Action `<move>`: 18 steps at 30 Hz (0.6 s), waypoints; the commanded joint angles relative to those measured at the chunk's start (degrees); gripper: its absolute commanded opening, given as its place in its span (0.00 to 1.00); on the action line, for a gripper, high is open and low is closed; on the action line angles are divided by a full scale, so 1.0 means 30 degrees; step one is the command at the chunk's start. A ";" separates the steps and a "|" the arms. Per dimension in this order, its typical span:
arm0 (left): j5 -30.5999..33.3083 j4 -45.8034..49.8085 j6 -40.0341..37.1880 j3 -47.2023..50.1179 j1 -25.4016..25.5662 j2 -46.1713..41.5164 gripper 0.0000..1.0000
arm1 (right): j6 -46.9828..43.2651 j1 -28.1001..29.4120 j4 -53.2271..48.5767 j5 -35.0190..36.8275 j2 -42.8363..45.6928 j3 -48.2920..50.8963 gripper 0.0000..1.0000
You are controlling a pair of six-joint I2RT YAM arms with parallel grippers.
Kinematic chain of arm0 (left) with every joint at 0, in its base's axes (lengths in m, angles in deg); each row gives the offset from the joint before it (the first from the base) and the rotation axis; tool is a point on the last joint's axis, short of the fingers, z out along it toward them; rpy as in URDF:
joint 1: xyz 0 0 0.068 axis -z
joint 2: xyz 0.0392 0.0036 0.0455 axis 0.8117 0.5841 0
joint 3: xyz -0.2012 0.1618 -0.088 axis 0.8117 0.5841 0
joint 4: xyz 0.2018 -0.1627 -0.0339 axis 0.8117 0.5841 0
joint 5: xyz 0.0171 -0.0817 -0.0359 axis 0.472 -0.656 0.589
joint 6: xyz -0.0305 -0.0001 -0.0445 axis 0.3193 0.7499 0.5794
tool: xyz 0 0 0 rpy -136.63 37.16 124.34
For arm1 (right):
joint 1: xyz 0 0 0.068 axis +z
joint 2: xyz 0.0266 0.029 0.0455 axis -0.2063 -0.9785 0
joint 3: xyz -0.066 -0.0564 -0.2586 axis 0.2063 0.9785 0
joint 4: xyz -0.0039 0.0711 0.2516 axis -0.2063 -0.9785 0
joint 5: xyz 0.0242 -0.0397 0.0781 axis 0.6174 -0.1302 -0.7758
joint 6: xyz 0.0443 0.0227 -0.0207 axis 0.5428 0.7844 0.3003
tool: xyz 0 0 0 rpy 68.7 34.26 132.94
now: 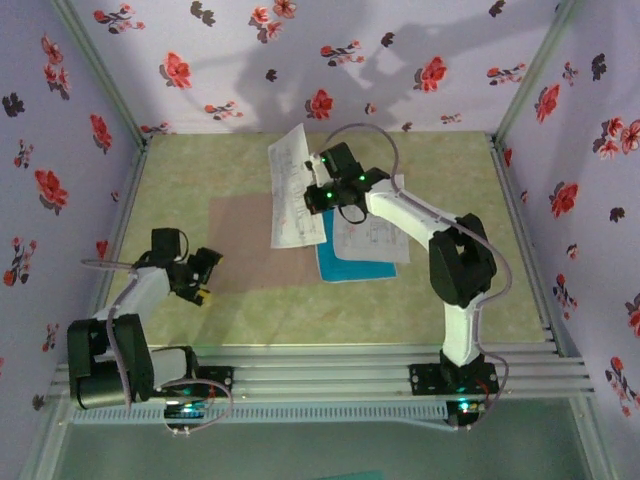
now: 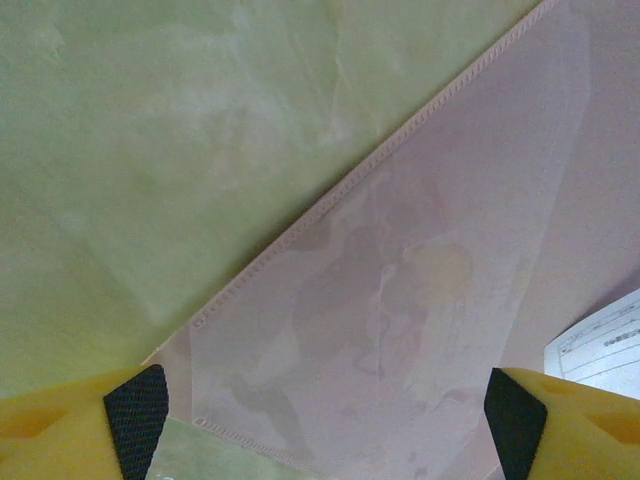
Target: Put the files into the folder
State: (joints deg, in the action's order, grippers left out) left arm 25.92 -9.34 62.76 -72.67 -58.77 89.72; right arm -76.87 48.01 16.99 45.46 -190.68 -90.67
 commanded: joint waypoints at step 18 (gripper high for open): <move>-0.1083 -0.0410 -0.0452 0.0198 -0.1074 0.1083 0.86 | -0.0809 0.0155 0.0174 -0.3373 -0.0978 -0.0481 0.00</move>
State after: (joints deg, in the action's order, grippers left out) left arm 23.64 -9.93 62.52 -72.67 -61.46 92.08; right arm -77.92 48.07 17.01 37.48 -192.74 -90.67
